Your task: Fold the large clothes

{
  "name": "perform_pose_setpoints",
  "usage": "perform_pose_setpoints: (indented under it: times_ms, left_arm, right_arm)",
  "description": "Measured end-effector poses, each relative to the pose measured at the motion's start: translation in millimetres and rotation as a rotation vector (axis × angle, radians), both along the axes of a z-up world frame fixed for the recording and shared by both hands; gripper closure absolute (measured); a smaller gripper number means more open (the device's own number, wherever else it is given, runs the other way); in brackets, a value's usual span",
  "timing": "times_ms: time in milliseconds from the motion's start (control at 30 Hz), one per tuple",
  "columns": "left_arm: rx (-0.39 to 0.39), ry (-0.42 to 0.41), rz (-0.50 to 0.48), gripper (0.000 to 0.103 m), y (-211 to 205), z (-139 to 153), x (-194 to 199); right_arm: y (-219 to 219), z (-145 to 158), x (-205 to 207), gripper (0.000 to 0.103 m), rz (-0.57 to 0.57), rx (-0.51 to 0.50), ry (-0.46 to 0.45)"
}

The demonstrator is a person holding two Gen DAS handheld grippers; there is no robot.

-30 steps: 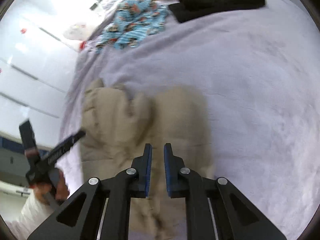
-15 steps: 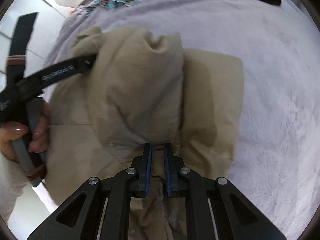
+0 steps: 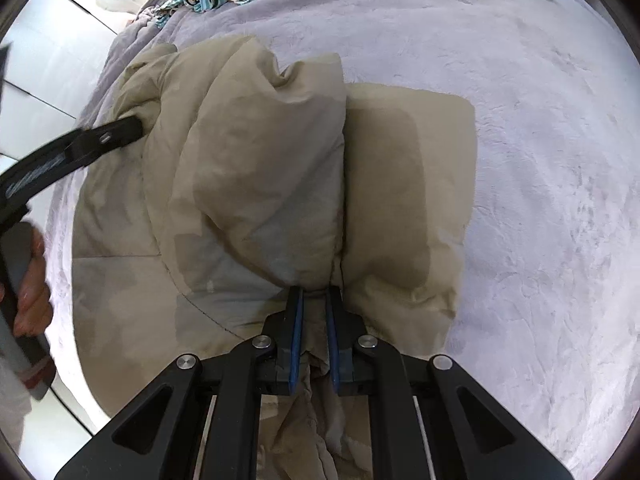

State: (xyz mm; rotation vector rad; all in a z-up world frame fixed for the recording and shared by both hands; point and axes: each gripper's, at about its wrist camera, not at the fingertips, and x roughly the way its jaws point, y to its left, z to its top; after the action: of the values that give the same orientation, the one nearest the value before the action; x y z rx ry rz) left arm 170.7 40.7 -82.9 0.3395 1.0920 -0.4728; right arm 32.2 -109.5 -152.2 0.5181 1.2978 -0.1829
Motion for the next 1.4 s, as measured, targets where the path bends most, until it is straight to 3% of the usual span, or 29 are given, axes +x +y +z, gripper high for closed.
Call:
perform_pose_setpoints:
  times_ms: [467,500,567,767,833,900,933,1067,1167,1367,1400]
  left_arm:
    - [0.013,0.052,0.092,0.021,86.8,41.8,-75.9]
    - [0.016,0.052,0.101,0.020,91.7,43.9,-81.2]
    - [0.010,0.046,0.118,0.000,100.7,48.9,-92.2]
    - [0.011,0.025,0.148,0.001,118.0,61.5,-120.8]
    - [0.021,0.018,0.167,0.001,120.9,64.9,-126.1]
    - [0.032,0.002,0.190,0.001,123.4,70.4,-133.0]
    - [0.033,-0.003,0.196,0.001,124.4,73.2,-134.8]
    - [0.011,-0.033,0.208,0.001,126.6,88.1,-145.8]
    - [0.008,-0.051,0.211,0.001,125.0,96.8,-148.9]
    - [-0.001,-0.075,0.222,0.001,124.6,109.6,-157.3]
    - [-0.001,-0.077,0.225,0.000,124.7,110.6,-158.6]
  right_arm:
    - [22.8,57.8,-44.5,0.089,-0.056,0.035,-0.009]
    - [24.9,60.3,-49.1,0.089,-0.063,0.039,-0.007]
    - [29.0,64.4,-54.2,0.089,-0.076,0.039,-0.005]
    - [35.9,83.5,-63.5,0.089,-0.078,-0.003,-0.022]
    - [37.3,92.9,-67.7,0.081,-0.077,-0.031,-0.040]
    - [38.7,104.4,-72.8,0.045,-0.083,-0.061,-0.068]
    - [39.7,111.3,-75.5,0.039,-0.082,-0.078,-0.087]
    - [45.1,130.8,-83.0,0.037,-0.069,-0.128,-0.124]
    - [47.6,141.9,-87.0,0.020,-0.075,-0.172,-0.143]
    - [46.9,155.1,-94.5,0.015,-0.085,-0.247,-0.178]
    - [47.2,155.3,-95.3,0.008,-0.090,-0.249,-0.178]
